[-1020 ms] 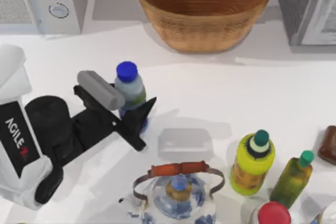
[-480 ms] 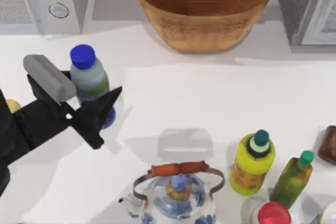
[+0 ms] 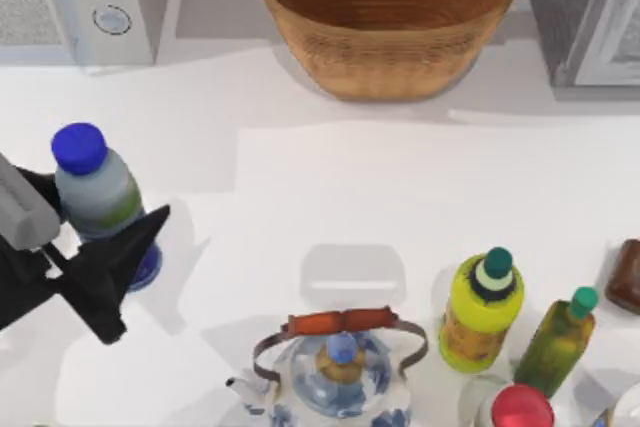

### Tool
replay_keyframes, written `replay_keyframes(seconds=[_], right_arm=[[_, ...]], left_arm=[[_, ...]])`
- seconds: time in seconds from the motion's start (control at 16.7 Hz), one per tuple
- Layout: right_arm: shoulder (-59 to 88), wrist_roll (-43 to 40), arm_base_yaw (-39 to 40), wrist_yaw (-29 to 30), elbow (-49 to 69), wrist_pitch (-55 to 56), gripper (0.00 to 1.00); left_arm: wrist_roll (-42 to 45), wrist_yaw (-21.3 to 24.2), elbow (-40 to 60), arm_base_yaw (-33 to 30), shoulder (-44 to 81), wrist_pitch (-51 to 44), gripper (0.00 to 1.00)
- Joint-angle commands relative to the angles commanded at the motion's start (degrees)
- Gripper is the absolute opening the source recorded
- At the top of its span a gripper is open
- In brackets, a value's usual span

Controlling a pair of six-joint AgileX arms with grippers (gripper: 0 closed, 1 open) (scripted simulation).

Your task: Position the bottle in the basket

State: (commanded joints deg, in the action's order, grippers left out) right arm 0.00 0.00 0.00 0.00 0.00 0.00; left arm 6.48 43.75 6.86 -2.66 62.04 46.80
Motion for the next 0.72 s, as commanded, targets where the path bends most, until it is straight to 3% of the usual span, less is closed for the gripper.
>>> replay_keyframes(seconds=[0.48, 0.72], right_arm=[[0.0, 0.0, 0.0, 0.0, 0.0, 0.0, 1.0], [0.0, 0.0, 0.0, 0.0, 0.0, 0.0, 1.0]], left_arm=[[0.2, 0.6, -0.2, 0.7, -1.6, -2.2, 0.0], [0.0, -1.2, 7.8, -1.2, 3.4, -4.9, 0.0]])
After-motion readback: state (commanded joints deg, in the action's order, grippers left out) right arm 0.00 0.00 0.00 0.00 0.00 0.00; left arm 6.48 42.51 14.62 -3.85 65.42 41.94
